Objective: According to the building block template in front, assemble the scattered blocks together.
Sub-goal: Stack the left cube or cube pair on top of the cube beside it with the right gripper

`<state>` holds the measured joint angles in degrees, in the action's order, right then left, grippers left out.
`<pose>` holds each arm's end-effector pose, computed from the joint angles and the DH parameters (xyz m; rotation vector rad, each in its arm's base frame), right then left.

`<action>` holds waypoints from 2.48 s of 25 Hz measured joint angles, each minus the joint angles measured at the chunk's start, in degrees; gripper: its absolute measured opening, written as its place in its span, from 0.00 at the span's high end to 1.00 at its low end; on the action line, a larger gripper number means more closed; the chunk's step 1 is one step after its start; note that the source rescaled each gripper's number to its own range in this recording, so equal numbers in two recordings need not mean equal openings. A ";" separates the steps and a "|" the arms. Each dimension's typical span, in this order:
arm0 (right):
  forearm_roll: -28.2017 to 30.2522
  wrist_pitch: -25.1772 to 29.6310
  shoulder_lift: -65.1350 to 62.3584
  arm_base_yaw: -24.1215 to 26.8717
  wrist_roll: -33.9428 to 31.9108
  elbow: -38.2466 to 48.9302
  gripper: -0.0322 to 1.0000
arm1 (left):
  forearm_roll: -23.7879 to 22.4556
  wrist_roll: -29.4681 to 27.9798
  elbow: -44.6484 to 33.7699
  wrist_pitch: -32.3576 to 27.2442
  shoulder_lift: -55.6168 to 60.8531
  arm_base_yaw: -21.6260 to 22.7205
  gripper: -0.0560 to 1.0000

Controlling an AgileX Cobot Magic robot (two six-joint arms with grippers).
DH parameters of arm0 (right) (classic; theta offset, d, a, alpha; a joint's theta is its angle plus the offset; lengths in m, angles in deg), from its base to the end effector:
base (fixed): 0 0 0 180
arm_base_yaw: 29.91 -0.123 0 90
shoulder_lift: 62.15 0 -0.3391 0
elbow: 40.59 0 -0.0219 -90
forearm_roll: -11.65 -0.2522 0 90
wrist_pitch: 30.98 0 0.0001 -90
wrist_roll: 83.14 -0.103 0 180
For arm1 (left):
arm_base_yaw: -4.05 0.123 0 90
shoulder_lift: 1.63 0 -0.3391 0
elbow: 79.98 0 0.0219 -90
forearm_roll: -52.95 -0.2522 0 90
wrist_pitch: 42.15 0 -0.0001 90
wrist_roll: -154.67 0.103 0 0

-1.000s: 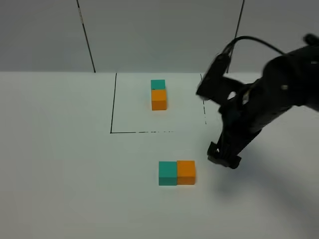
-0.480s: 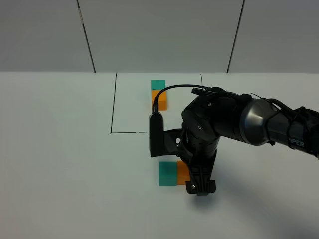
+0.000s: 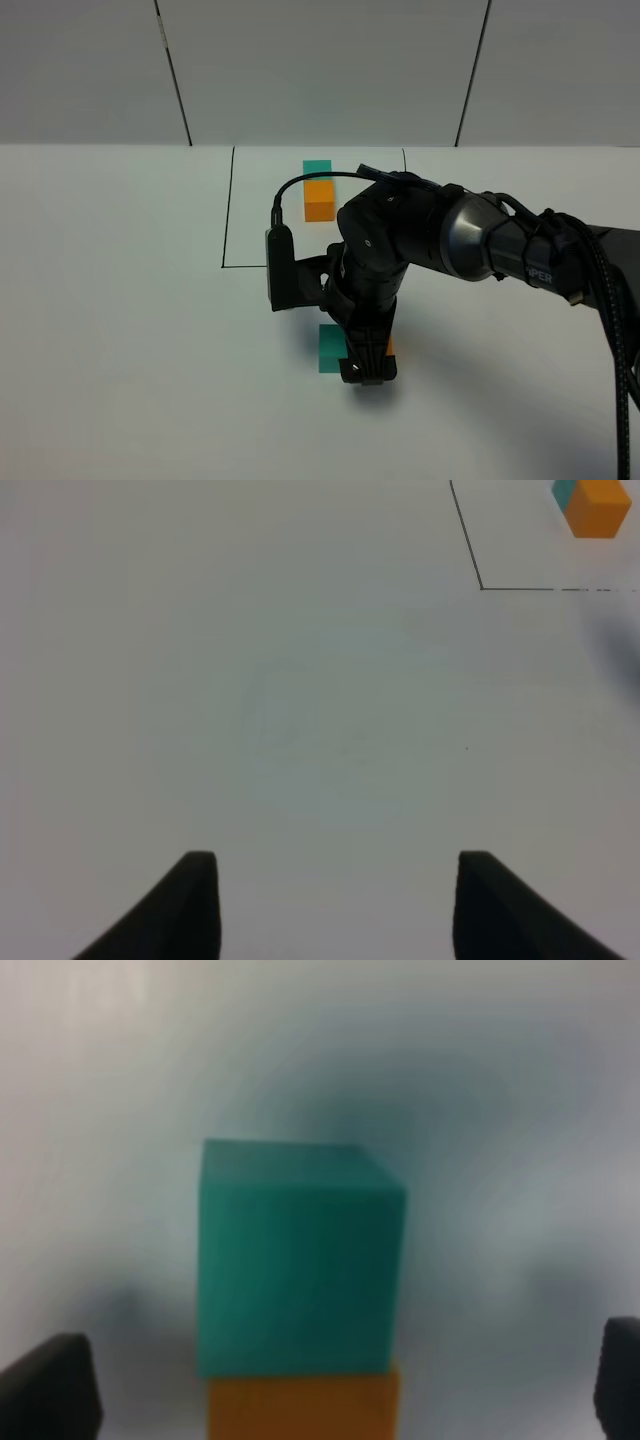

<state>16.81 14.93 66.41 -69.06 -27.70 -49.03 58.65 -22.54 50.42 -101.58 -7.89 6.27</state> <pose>0.3651 0.2887 0.1808 -2.1891 1.9121 -0.1546 -0.0474 -0.0107 0.2759 0.0137 2.0088 -0.0626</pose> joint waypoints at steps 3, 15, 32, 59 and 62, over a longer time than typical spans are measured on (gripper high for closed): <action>-0.30 0.00 1.93 0.49 0.00 0.00 0.00 | 0.00 0.00 0.00 0.00 0.00 0.00 0.82; -5.16 -0.03 4.71 2.88 -0.63 -0.36 0.01 | -0.06 0.00 0.00 0.00 0.00 0.00 0.82; -7.67 0.43 4.98 2.88 -1.29 -0.36 0.48 | -0.06 0.00 0.00 0.00 0.00 0.00 0.82; -14.84 -3.50 5.29 2.88 -23.12 -0.89 0.84 | -0.06 0.00 0.00 0.00 0.00 0.00 0.82; -14.84 -1.29 5.03 2.88 -33.95 -1.88 0.84 | -0.06 0.00 0.00 0.00 0.00 0.00 0.82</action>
<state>1.97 13.65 71.45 -66.18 -61.65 -50.91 58.60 -22.54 50.42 -101.58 -7.89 6.27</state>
